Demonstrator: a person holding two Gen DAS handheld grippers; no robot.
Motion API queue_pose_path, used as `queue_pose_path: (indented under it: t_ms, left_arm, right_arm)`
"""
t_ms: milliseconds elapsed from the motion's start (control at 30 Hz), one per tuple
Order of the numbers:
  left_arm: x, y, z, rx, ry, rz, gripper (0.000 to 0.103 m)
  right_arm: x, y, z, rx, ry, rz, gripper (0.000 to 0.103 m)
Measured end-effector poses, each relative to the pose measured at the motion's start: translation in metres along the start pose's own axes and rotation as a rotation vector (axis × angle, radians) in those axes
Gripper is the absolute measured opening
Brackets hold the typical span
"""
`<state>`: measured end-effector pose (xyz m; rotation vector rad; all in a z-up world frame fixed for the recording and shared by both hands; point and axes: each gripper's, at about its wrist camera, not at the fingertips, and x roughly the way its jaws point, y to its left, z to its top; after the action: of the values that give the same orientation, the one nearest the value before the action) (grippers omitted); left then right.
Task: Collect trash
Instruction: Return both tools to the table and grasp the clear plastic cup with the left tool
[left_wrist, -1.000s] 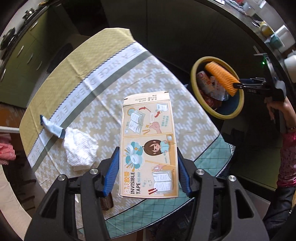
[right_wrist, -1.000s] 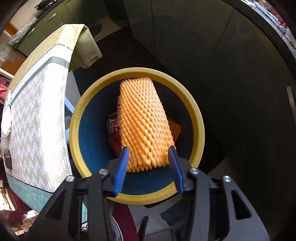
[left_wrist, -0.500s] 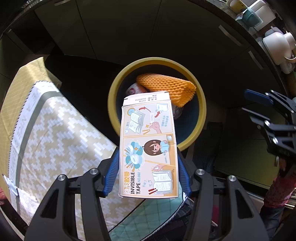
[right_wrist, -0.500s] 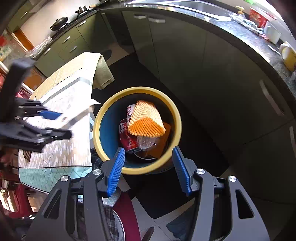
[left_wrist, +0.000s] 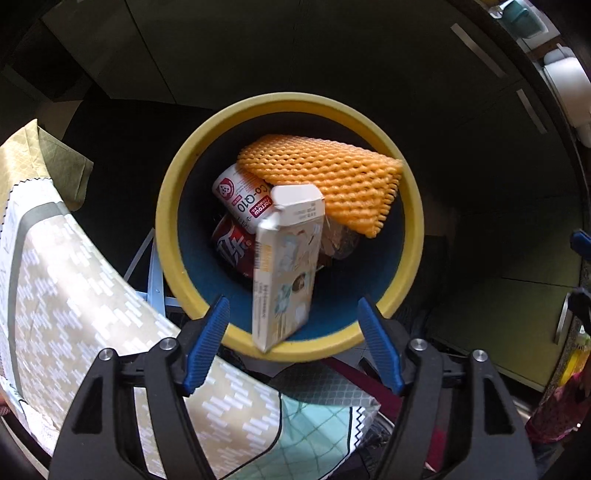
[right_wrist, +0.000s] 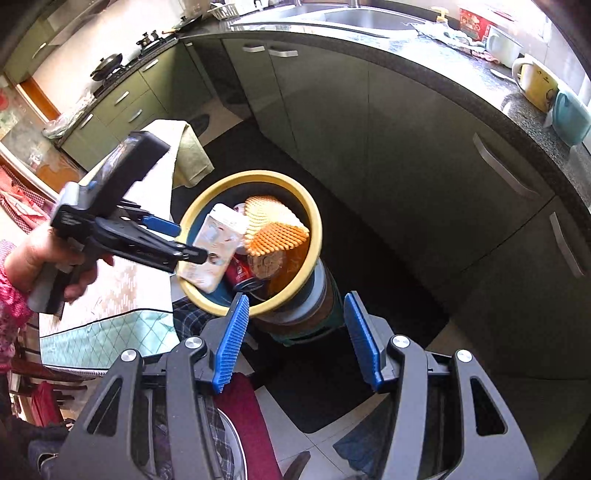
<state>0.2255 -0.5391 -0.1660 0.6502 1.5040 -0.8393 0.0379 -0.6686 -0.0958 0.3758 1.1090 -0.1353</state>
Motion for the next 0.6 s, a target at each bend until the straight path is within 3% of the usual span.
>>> queue_pose_path:
  t_ms: [100, 233, 433, 600]
  left_arm:
    - [-0.04, 0.019, -0.033, 0.0, -0.034, 0.001, 0.068]
    - [-0.093, 0.056, -0.099, -0.006, -0.068, 0.06, 0.068]
    - [-0.151, 0.14, -0.221, -0.184, -0.097, 0.133, 0.068]
    - [-0.155, 0.204, -0.305, -0.338, -0.078, 0.164, 0.068]
  right_arm:
    - [-0.003, 0.011, 0.0, -0.028, -0.009, 0.014, 0.054]
    - [-0.001, 0.04, 0.002, -0.1, -0.011, 0.031, 0.058]
    - [0.009, 0.096, 0.004, -0.214, 0.005, 0.057, 0.058]
    - [0.026, 0.146, 0.005, -0.306, 0.04, 0.072, 0.058]
